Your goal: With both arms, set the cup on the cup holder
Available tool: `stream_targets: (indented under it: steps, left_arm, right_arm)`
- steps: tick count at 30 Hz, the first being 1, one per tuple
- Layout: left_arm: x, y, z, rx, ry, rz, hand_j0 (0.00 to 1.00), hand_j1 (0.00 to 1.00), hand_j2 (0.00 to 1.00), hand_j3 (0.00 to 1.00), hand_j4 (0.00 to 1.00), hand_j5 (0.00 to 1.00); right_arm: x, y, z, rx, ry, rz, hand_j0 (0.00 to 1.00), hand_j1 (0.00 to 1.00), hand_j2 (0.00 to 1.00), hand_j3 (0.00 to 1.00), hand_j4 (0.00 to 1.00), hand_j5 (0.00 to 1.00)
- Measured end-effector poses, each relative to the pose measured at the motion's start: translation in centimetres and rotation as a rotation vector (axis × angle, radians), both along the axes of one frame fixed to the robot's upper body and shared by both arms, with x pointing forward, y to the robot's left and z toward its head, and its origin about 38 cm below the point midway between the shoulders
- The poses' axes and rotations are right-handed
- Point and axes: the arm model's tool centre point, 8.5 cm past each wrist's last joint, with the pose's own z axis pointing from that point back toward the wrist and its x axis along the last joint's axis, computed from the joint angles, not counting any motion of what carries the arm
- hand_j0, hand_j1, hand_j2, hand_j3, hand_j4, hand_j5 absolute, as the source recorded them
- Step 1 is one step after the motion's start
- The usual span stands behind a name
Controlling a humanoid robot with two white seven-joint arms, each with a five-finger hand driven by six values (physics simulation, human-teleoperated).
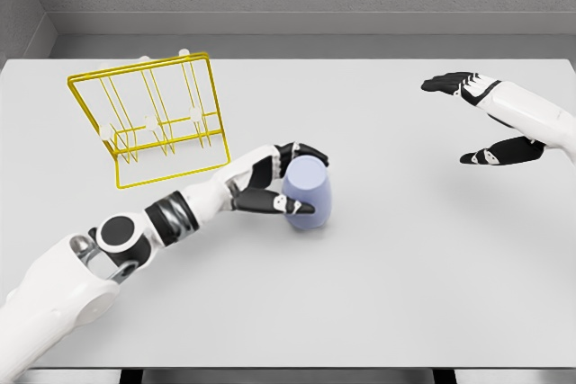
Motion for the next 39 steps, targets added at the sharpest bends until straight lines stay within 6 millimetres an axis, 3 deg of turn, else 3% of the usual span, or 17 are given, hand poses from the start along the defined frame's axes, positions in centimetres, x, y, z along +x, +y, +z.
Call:
stream_targets:
  steps: [22,39]
  left_arm:
    - [-0.1,8.0,4.6,0.062,-0.172,0.085,0.65,0.65,0.65,0.65,0.65,0.65]
    - [0.7,10.5,8.0,0.048,-0.285,0.133,0.65,0.65,0.65,0.65,0.65,0.65]
  right_arm:
    - [0.0,0.1,0.1,0.000,-0.003,0.003,1.00,1.00,1.00,1.00,1.00,1.00]
    - [-0.1,0.3,0.3,0.004,-0.010,0.011,1.00,1.00,1.00,1.00,1.00,1.00]
